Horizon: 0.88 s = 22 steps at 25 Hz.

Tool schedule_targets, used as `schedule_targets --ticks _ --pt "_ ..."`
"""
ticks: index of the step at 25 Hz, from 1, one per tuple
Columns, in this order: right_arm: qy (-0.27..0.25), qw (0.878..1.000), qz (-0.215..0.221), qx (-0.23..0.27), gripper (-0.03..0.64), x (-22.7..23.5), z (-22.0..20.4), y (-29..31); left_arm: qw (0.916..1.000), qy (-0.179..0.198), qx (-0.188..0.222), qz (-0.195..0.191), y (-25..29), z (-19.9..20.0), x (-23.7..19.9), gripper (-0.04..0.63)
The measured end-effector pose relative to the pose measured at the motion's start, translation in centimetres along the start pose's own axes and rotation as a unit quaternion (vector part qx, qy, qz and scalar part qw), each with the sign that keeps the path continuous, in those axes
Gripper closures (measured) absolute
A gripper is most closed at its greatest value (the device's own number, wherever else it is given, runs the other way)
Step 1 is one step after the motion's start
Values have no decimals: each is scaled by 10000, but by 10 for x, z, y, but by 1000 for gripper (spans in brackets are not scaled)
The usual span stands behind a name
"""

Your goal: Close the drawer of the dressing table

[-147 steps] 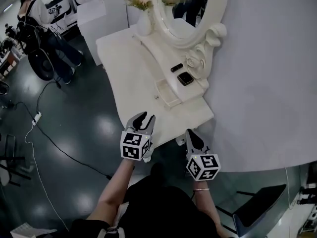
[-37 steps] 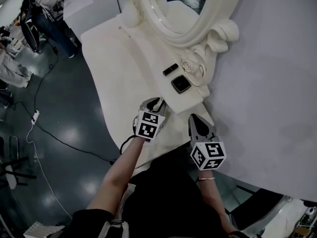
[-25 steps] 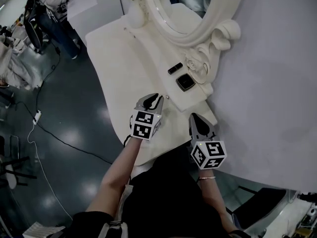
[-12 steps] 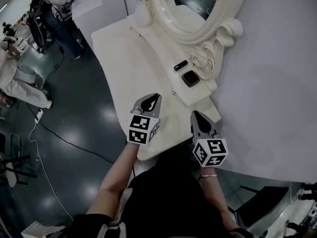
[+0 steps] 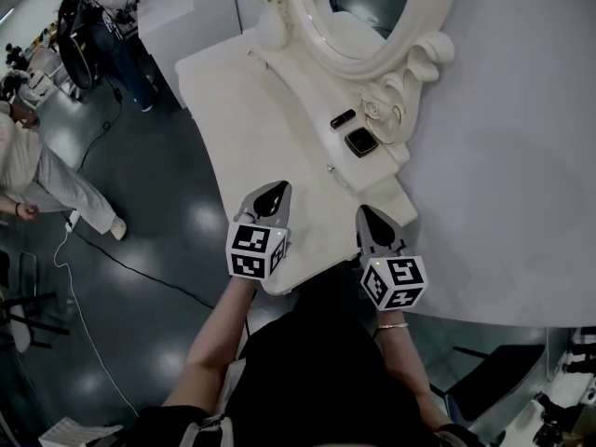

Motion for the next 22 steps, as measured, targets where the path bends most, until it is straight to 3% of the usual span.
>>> schedule_targets --ticks 22 --pt "-303 9995 -38 -75 614 -16 4 -4 9997 -188 105 153 -27 -6 -11 589"
Point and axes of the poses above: the fingertips, and each gripper's own axes: y forward along the fingers, x to its right, z out of its top, the point moved 8 cm from there along -y, backward along the fingers, and after that the axes turned 11 degrees about -y, right-handed, at the moved point
